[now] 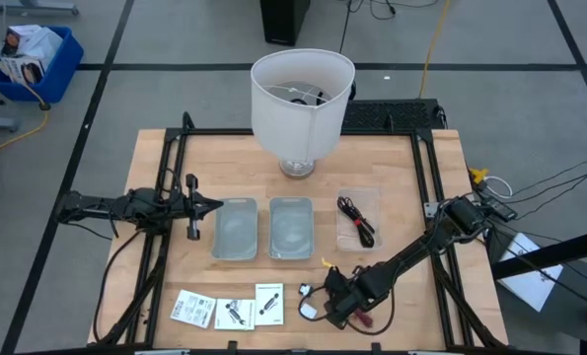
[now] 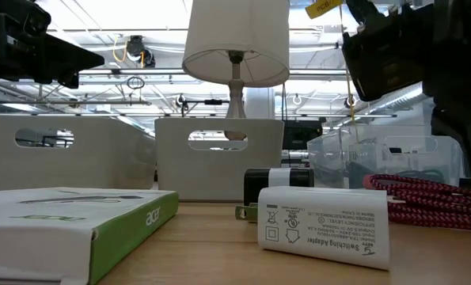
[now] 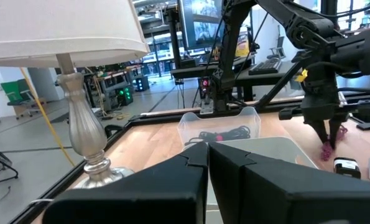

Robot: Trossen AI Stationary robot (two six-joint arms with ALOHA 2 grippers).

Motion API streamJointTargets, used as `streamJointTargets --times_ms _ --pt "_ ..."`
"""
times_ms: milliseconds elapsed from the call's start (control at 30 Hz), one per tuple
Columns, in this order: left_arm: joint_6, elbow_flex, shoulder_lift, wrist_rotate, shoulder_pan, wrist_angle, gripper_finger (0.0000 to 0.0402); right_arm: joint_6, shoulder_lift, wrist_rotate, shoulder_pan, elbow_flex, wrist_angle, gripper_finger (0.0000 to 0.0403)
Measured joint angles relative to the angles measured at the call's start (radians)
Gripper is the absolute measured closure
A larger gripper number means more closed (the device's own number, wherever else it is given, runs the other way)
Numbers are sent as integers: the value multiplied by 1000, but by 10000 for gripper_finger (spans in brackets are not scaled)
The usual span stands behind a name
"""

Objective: Pick and place items into bin
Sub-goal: Put the pink and black charger cable into the transparent bin

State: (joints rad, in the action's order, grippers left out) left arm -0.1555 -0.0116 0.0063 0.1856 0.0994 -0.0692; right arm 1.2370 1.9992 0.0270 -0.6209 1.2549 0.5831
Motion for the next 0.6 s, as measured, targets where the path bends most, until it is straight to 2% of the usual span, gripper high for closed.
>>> streamJointTargets --times_ms 167,333,500,600 --pt "0 0 0 0 0 0 380 -26 -48 11 0 -1 -23 381" --pt "0 0 0 0 0 0 380 -88 -205 -43 -2 -9 11 389" --pt "0 0 0 0 0 5 380 -185 -426 -264 15 22 74 389" --pt "-4 0 0 0 0 8 380 -290 -544 -449 31 29 105 389"
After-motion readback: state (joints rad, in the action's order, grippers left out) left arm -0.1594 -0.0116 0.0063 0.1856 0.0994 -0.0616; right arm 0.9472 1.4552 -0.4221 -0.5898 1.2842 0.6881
